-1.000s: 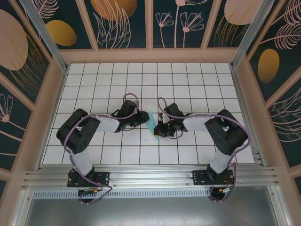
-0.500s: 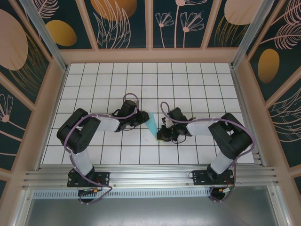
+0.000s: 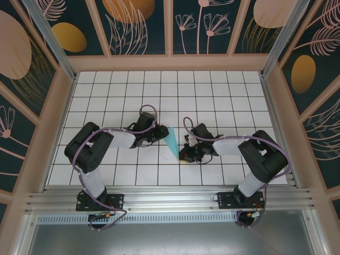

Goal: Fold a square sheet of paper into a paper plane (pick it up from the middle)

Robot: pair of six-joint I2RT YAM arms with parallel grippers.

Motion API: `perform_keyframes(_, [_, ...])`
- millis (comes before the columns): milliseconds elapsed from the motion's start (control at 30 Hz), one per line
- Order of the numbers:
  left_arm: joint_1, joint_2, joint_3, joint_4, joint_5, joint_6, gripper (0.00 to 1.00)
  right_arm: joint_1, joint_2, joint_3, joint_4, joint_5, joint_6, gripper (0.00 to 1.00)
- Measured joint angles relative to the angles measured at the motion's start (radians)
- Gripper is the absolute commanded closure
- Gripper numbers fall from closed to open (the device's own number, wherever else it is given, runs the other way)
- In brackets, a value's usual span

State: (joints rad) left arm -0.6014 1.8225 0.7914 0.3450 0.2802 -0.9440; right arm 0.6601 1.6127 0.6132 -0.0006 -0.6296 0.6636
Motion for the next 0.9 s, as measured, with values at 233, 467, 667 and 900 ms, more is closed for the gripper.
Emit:
perform_keyframes(233, [-0.002,-0.019,0.0,-0.006,-0.001,0.008,0.52,0.0,-0.064,0.019,-0.048,0.039,-0.007,0.87])
perform_keyframes(467, [-0.002,-0.173,0.0,-0.135,-0.093,0.005,0.39,-0.034,-0.154,0.051,-0.056,0.148,-0.028,0.7])
perform_keyframes(667, [-0.03,-0.269,0.002,-0.244,-0.203,-0.033,0.35,-0.069,-0.177,0.047,-0.025,0.221,-0.029,0.6])
perform_keyframes(900, [-0.128,-0.212,0.095,-0.395,-0.296,-0.101,0.32,-0.096,-0.209,-0.005,0.064,0.277,-0.002,0.48])
